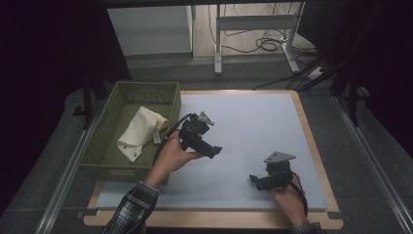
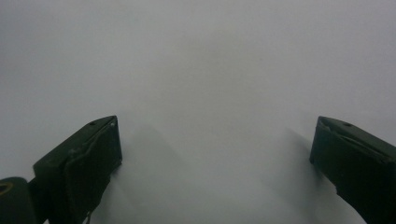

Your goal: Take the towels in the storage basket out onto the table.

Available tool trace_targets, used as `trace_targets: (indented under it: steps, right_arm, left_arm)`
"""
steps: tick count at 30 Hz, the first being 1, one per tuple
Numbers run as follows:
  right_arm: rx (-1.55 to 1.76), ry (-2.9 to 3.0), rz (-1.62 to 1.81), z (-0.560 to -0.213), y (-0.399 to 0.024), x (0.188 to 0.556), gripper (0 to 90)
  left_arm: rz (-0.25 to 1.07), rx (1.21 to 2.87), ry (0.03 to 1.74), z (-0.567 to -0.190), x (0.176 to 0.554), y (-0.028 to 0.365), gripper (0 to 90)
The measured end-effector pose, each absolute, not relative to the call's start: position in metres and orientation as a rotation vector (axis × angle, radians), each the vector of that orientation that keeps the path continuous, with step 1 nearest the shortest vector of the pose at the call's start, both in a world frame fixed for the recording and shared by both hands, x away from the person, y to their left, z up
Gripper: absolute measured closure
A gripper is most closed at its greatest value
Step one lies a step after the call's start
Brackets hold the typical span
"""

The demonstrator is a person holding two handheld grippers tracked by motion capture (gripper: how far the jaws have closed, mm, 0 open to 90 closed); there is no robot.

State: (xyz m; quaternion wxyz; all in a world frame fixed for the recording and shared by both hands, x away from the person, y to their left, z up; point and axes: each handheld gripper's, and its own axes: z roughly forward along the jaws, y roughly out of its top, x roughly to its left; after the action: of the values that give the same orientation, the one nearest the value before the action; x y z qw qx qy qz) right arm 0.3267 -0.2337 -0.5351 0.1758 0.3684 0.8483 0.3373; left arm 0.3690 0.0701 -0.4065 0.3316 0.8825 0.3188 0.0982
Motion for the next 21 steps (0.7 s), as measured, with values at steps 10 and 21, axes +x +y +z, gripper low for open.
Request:
trace_targets:
  steps: [10, 21]
  right_arm:
    - [1.043, 2.402, 0.955, -0.535, -0.234, 0.327, 2.3]
    - [1.044, 2.402, 0.955, -0.535, -0.234, 0.327, 2.3]
  left_arm:
    - [0.309, 2.272, 0.977, -0.391, 0.392, 0.108, 2.0]
    - [0.351, 2.252, 1.111, -0.384, 0.412, 0.153, 2.9]
